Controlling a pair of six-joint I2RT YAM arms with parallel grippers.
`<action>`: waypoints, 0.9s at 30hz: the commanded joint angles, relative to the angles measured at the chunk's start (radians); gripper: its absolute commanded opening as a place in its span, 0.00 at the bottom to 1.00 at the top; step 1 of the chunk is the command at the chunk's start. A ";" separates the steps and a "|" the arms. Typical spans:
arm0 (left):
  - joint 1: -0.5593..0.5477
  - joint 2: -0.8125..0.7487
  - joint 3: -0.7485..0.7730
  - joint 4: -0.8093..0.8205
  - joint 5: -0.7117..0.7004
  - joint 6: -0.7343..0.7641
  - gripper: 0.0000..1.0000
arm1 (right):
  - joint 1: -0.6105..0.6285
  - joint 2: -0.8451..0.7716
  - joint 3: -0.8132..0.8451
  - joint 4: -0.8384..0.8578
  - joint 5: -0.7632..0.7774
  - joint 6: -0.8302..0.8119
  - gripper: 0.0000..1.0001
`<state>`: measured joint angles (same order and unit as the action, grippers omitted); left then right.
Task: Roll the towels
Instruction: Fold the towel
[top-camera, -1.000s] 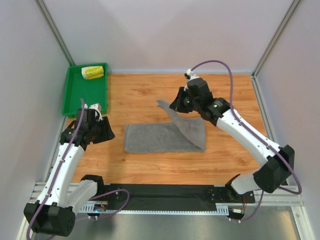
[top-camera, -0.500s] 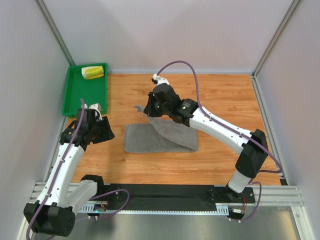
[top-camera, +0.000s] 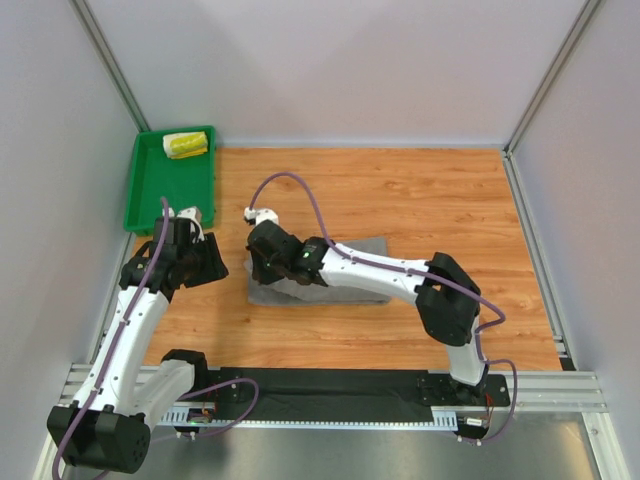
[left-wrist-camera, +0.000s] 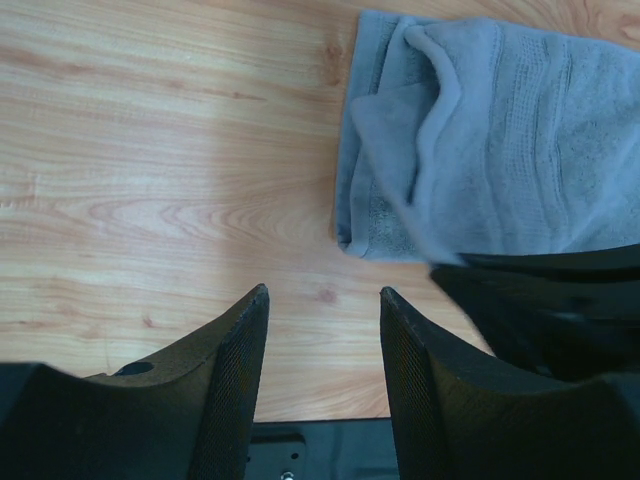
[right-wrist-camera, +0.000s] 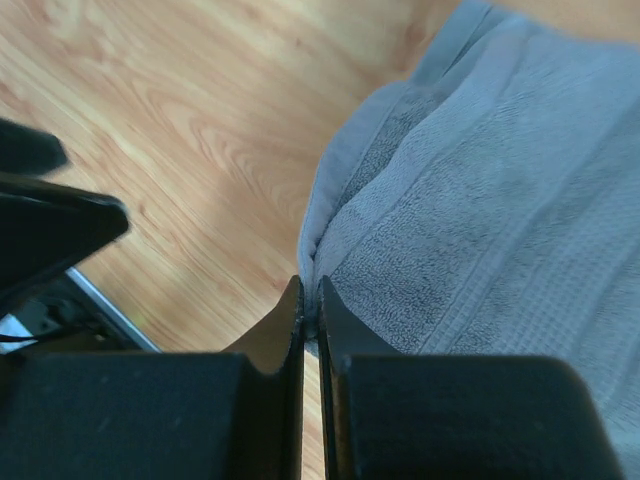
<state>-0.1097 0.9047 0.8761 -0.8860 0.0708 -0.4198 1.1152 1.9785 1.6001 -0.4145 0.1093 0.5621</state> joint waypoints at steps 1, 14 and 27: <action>-0.002 -0.009 0.008 0.010 -0.014 0.000 0.55 | 0.046 0.049 0.035 0.075 -0.008 -0.024 0.01; -0.018 0.029 0.012 0.004 -0.002 0.007 0.54 | 0.057 -0.098 0.009 0.031 -0.013 -0.057 0.61; -0.274 0.358 0.026 0.128 -0.063 -0.123 0.53 | -0.286 -0.540 -0.652 -0.043 0.030 0.081 0.41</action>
<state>-0.3508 1.1980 0.8791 -0.8448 0.0174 -0.4911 0.8921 1.4296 1.0756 -0.4038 0.1284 0.5919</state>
